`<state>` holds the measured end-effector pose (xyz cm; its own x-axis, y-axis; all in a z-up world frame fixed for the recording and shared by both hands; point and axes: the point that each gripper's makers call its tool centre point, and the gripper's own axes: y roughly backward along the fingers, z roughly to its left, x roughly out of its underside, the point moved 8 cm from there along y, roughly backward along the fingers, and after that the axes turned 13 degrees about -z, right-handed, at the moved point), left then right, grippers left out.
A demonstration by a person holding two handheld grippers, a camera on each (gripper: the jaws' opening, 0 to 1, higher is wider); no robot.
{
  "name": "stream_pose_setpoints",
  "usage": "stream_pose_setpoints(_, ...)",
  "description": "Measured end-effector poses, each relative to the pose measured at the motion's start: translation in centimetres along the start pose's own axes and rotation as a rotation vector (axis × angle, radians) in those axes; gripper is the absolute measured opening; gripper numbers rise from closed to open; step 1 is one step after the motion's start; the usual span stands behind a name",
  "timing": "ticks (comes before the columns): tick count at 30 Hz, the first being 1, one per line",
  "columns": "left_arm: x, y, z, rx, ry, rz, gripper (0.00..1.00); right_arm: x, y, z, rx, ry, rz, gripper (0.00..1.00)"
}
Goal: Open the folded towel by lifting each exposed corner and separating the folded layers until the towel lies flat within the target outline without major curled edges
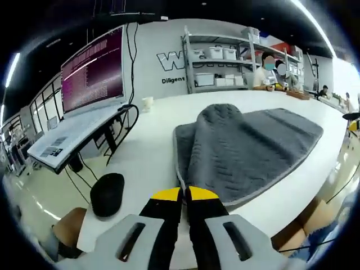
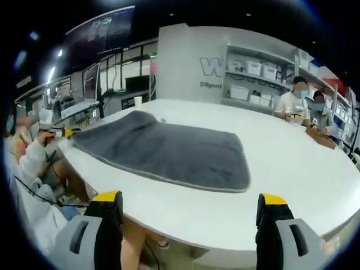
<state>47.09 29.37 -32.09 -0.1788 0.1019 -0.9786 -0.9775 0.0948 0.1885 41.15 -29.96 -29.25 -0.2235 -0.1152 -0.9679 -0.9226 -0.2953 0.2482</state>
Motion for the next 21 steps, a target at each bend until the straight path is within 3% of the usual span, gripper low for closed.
stream_pose_setpoints(3, -1.5, 0.5, 0.1, 0.023, 0.006, -0.038, 0.14, -0.5, 0.1, -0.7, 0.033, -0.007, -0.033, 0.99)
stream_pose_setpoints(5, -2.6, 0.7, 0.4, 0.022, -0.047, -0.074, 0.24, -1.1, -0.1, -1.1, 0.048, 0.012, -0.035, 0.99)
stream_pose_setpoints(8, -4.5, 1.6, 0.4, 0.094, -0.050, -0.124, 0.29, -2.4, -0.7, -1.4, 0.060, 0.111, -0.004, 0.99)
stream_pose_setpoints(11, -5.6, 2.2, 0.2, 0.172, -0.009, -0.183, 0.35, -3.3, -1.6, -1.1, 0.017, 0.166, 0.028, 0.99)
stream_pose_setpoints(16, -5.6, 2.8, -0.8, 0.255, 0.018, -0.212, 0.61, -3.8, -3.4, -0.5, -0.075, 0.190, 0.038, 0.99)
stream_pose_setpoints(21, -5.2, 3.2, -2.2, 0.347, 0.036, -0.205, 0.76, -2.7, -5.5, -0.1, -0.179, 0.114, 0.039, 0.99)
